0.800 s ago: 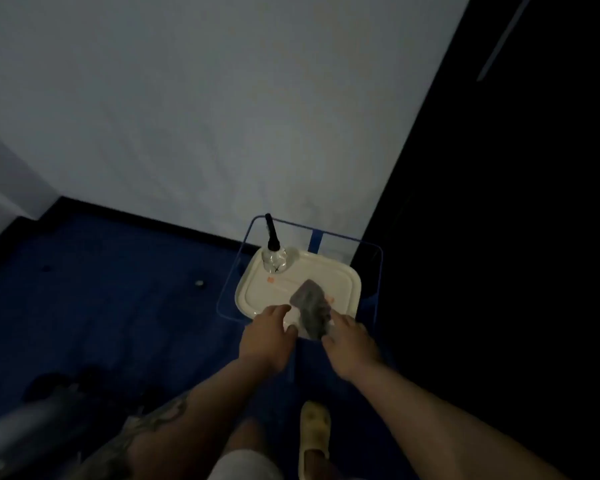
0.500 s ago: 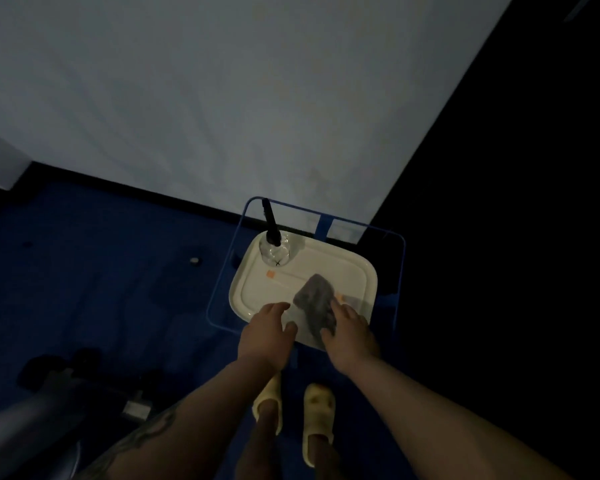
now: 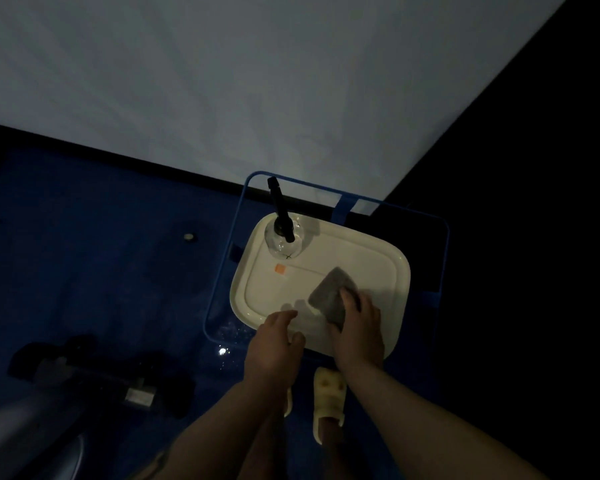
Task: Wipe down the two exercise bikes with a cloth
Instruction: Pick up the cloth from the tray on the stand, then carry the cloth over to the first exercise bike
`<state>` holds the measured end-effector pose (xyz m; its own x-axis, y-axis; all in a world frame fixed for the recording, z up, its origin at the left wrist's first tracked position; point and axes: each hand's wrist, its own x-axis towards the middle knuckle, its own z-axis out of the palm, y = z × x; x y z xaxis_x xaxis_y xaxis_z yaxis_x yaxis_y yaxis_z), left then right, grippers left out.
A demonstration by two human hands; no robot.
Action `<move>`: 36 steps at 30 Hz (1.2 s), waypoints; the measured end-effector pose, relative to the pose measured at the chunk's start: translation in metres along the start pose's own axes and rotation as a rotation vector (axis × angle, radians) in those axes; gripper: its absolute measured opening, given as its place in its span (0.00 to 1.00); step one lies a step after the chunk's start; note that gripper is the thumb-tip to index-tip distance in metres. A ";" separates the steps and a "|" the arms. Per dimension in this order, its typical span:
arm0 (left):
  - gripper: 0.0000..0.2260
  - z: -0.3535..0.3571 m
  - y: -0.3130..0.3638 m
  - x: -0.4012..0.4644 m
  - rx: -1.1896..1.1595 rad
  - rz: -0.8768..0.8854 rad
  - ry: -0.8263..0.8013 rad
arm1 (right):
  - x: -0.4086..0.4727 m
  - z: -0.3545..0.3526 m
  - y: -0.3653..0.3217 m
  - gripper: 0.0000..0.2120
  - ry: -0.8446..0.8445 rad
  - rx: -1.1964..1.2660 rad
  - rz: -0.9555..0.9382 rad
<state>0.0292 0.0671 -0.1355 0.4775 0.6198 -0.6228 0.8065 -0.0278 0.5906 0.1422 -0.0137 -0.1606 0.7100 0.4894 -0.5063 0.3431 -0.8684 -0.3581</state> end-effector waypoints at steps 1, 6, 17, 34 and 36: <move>0.19 -0.001 0.000 0.001 -0.005 0.003 0.005 | 0.001 -0.001 -0.001 0.27 0.022 0.015 0.002; 0.19 -0.013 0.010 0.001 -0.014 0.009 0.015 | 0.000 -0.018 -0.009 0.19 0.014 0.132 -0.005; 0.18 -0.077 0.017 -0.066 -0.113 -0.055 0.182 | -0.053 -0.080 -0.061 0.15 -0.012 0.227 -0.223; 0.19 -0.006 -0.103 -0.324 -0.686 -0.644 0.939 | -0.220 -0.018 -0.115 0.15 -0.488 -0.167 -1.135; 0.19 0.010 -0.122 -0.364 -0.758 -0.724 1.039 | -0.260 0.000 -0.118 0.15 -0.567 -0.212 -1.242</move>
<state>-0.2396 -0.1624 0.0140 -0.6632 0.6001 -0.4472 0.2275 0.7309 0.6434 -0.0830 -0.0384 0.0138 -0.4545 0.8654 -0.2111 0.6832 0.1866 -0.7060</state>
